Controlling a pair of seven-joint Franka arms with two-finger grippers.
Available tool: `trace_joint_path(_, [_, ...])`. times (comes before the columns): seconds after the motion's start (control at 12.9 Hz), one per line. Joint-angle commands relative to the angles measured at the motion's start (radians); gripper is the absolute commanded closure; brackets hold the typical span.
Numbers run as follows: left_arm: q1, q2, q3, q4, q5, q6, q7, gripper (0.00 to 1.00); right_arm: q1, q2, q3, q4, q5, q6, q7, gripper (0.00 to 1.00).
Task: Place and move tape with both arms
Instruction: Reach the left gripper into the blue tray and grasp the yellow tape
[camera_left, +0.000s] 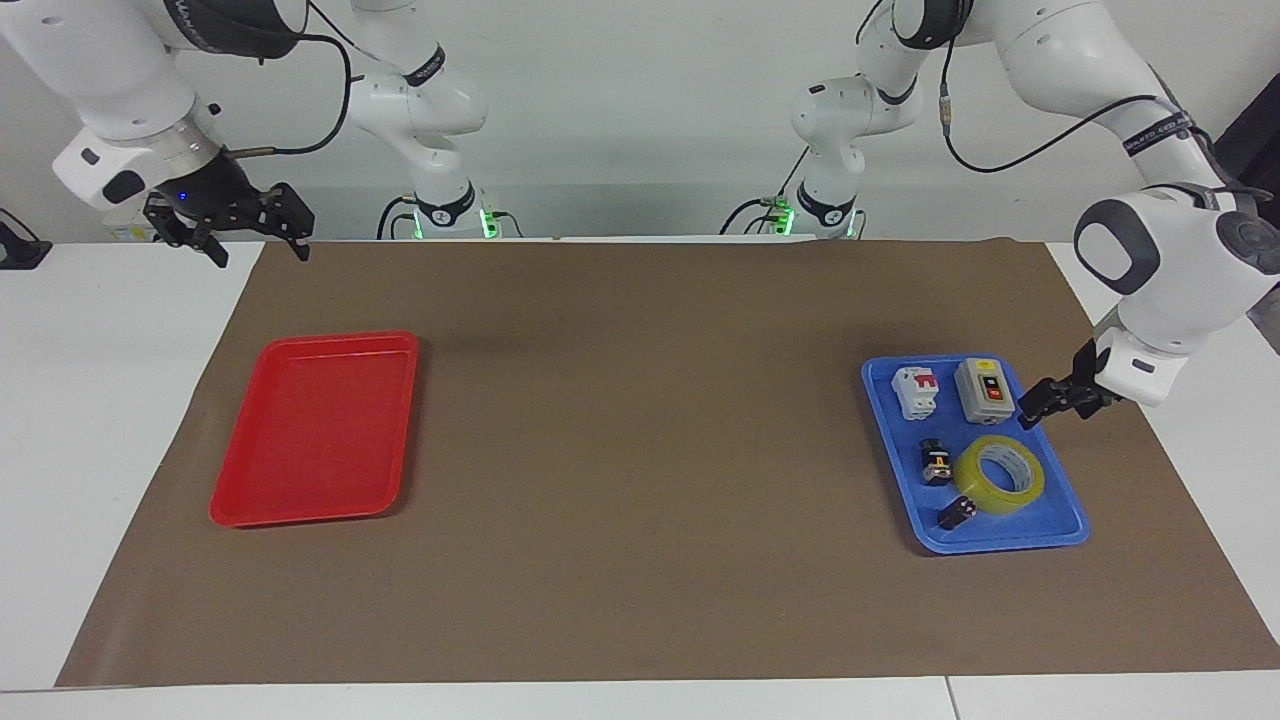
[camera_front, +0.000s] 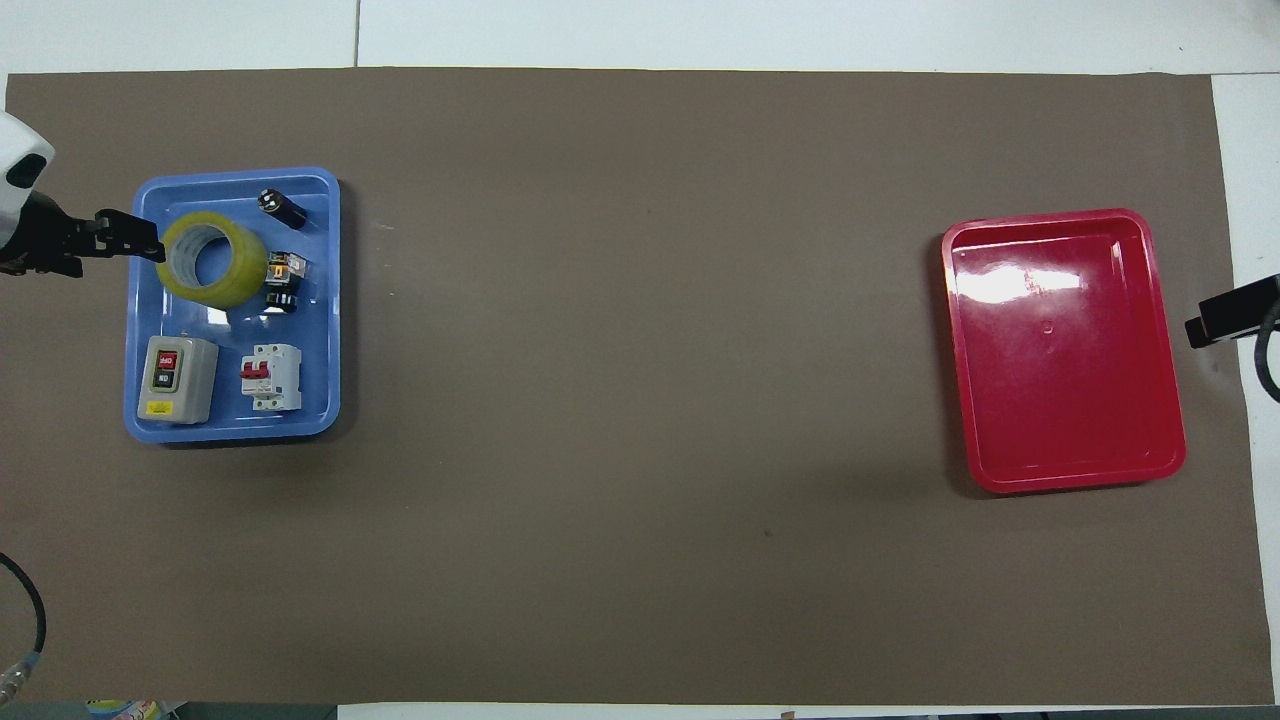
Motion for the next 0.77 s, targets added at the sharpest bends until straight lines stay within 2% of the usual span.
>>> trace_joint_path(0.0, [0.003,-0.027,-0.004,-0.075,0.000,0.067,0.000,0.00,-0.009,-0.021,0.007,-0.028,0.015,0.018,-0.014,0.00])
trace_joint_path(0.23, [0.008,-0.019,-0.004,-0.083,0.000,0.080,-0.004,0.00,-0.009,-0.021,0.007,-0.028,0.015,0.020,-0.012,0.00])
trace_joint_path(0.7, [0.008,0.080,-0.004,-0.081,0.000,0.196,-0.066,0.00,-0.007,-0.021,0.008,-0.028,0.015,0.018,-0.012,0.00])
